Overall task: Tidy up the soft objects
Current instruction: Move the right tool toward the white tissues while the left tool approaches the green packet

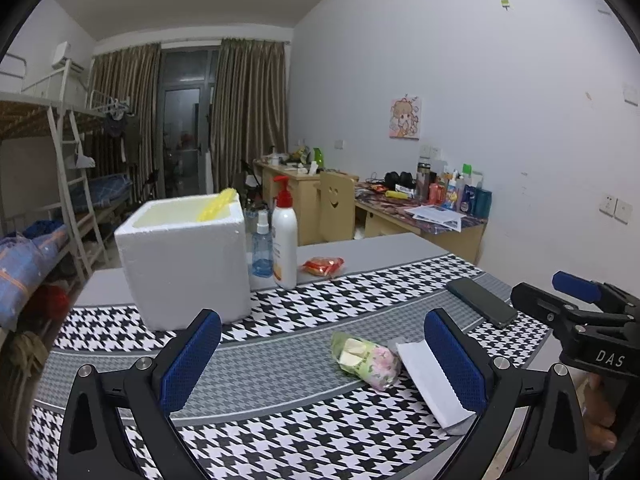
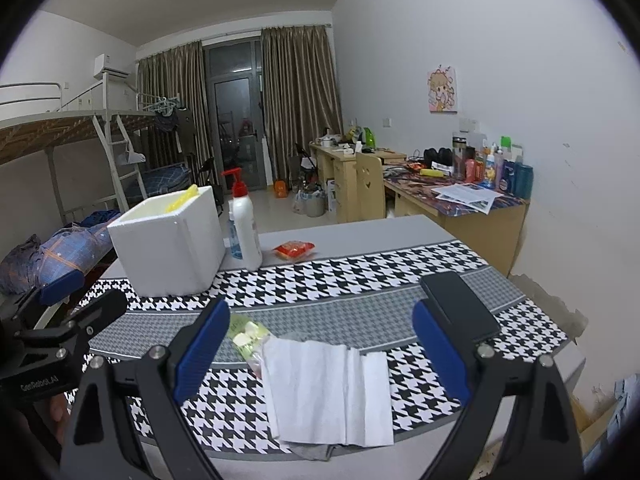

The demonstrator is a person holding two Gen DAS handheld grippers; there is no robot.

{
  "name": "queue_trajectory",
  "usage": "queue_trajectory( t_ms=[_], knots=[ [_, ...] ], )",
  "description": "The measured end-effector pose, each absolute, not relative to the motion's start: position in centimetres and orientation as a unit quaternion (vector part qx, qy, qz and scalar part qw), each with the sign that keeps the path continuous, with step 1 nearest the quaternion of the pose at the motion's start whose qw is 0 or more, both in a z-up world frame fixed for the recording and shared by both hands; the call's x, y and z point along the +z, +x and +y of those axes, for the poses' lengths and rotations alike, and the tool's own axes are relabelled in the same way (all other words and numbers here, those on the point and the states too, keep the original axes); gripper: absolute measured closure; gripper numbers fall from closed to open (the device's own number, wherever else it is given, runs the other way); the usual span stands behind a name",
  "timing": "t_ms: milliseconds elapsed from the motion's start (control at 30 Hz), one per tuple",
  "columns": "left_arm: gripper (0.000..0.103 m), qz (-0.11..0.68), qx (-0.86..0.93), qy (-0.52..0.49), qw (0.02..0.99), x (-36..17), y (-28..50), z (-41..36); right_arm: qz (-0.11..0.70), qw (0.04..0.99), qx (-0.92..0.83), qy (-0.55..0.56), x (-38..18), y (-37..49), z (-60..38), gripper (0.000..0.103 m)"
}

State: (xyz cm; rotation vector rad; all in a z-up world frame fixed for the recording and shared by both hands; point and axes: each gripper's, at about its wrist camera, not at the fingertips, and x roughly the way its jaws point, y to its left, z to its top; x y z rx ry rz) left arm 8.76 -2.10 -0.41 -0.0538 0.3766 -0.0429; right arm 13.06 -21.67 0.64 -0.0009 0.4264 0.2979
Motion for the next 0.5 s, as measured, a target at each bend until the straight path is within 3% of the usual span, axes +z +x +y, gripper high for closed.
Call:
queue_trajectory(
  t_ms=[500],
  knots=[
    [0.001,0.198,-0.014,-0.016,0.980,-2.7,9.0,-3.6,0.237,0.960,0.148,-0.008,-2.6,13.2,-22.3,0.008]
  ],
)
